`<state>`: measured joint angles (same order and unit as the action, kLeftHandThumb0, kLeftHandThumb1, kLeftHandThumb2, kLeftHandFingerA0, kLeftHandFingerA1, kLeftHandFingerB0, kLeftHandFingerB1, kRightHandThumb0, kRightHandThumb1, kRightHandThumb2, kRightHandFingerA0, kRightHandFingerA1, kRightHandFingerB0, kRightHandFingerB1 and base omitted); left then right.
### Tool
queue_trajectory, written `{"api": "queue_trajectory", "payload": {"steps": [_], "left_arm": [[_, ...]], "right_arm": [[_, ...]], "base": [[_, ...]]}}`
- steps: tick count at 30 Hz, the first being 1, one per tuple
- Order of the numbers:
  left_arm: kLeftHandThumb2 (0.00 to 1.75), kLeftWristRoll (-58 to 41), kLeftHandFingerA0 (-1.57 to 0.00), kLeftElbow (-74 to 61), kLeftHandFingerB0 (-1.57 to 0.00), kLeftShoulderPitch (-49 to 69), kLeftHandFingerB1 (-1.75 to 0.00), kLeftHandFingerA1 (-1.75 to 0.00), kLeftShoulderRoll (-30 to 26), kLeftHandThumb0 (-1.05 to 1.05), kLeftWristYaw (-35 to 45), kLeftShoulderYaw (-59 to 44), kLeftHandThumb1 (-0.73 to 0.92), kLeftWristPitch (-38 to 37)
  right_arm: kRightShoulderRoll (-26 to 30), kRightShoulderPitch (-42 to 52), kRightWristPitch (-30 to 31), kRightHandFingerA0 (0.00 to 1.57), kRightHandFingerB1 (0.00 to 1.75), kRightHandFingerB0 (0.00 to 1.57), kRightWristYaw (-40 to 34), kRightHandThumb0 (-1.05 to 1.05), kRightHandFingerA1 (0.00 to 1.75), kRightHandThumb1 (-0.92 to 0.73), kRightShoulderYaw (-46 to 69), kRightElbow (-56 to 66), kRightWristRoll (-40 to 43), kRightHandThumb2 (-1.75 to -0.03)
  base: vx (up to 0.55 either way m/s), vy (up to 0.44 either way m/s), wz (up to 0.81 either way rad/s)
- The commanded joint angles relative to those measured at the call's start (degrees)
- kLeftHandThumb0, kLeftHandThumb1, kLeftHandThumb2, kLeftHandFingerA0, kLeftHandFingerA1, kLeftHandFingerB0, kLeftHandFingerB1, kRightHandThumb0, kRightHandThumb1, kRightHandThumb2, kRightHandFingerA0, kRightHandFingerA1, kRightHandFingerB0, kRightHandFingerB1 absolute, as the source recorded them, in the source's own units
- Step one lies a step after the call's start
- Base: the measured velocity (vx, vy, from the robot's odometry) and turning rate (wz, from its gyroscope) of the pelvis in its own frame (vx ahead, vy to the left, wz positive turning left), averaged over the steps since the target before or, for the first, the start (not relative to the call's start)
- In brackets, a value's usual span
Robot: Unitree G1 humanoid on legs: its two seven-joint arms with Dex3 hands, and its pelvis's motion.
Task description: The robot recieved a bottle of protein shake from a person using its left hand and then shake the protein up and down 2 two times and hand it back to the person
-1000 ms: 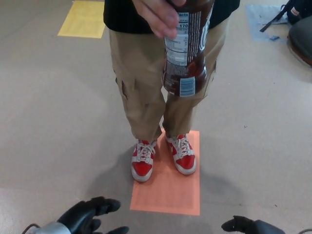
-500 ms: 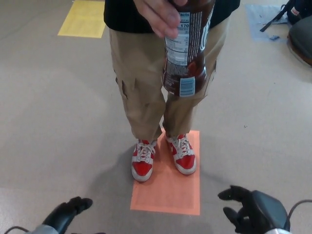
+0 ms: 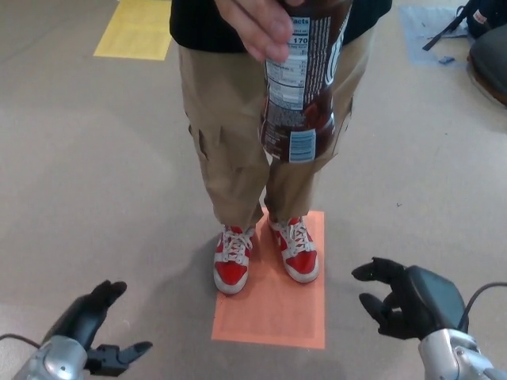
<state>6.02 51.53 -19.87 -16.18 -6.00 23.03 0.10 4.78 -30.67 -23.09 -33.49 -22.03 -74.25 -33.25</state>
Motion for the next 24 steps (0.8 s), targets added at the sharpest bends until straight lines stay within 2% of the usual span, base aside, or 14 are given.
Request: {"api": "queue_trajectory", "payload": {"steps": [1, 6, 7, 10, 14, 15, 16, 24], "left_arm": [[0.7, 9.93, -0.29, 9.75, -0.07, -4.67, -0.25, -0.44, -1.68, -0.47, -12.97, 1.58, 0.46, -22.51], [0.63, 2.64, -0.27, 11.34, -0.09, -5.43, -0.22, -0.41, 0.97, -0.36, -11.29, -5.36, 0.42, -25.06], [0.58, 2.49, -0.29, 11.52, -0.06, -5.68, -0.2, -0.37, 0.95, -0.29, -11.17, -5.71, 0.49, -24.95], [0.57, 2.85, -0.31, 12.45, -0.05, -6.18, -0.2, -0.37, 0.82, -0.21, -10.88, -6.39, 0.51, -26.0], [0.58, 3.06, -0.29, 14.05, -0.04, -6.98, -0.2, -0.36, 1.23, -0.2, -10.22, -7.28, 0.51, -27.15], [0.64, 3.45, -0.25, 14.47, -0.06, -7.56, -0.17, -0.39, 1.22, -0.23, -10.01, -7.12, 0.5, -26.92], [0.56, 3.84, -0.26, 14.93, -0.02, -8.03, -0.24, -0.33, 1.2, -0.2, -9.83, -7.07, 0.54, -26.9], [0.59, 7.84, -0.3, 18.24, -0.02, -10.68, -0.2, -0.36, 0.59, -0.24, -11.04, -5.75, 0.56, -26.84]], "right_arm": [[2.65, -3.41, 3.86, 0.84, 0.45, 0.7, -0.58, -0.46, 0.59, -0.74, 2.15, -0.88, 1.53, -0.7], [3.0, -4.73, 3.66, 0.8, 0.43, 0.68, 1.2, -0.47, 0.57, -0.77, 3.2, -0.92, 2.26, -0.69], [3.11, -4.93, 3.69, 0.79, 0.43, 0.67, 1.72, -0.47, 0.57, -0.79, 3.19, -0.94, 2.2, -0.69], [3.2, -5.14, 3.33, 0.81, 0.43, 0.68, 1.66, -0.46, 0.55, -0.77, 3.45, -0.98, 2.12, -0.68], [3.18, -5.22, 3.01, 0.83, 0.43, 0.68, 1.9, -0.46, 0.54, -0.77, 3.95, -1.01, 2.1, -0.68], [3.12, -5.29, 2.79, 0.84, 0.43, 0.69, 2.11, -0.46, 0.54, -0.76, 4.32, -1.0, 2.39, -0.67], [3.05, -5.33, 2.72, 0.84, 0.43, 0.69, 2.14, -0.46, 0.53, -0.77, 4.48, -0.99, 2.4, -0.67], [2.48, -6.3, 3.71, 0.8, 0.41, 0.67, 2.72, -0.48, 0.52, -0.8, 4.17, -1.09, 1.71, -0.65]], "base": [[0.0, 0.0, 0.0], [0.0, 0.0, 0.0], [0.0, 0.0, 0.0], [0.0, 0.0, 0.0], [0.0, 0.0, 0.0], [0.0, 0.0, 0.0], [0.0, 0.0, 0.0], [0.0, 0.0, 0.0]]}}
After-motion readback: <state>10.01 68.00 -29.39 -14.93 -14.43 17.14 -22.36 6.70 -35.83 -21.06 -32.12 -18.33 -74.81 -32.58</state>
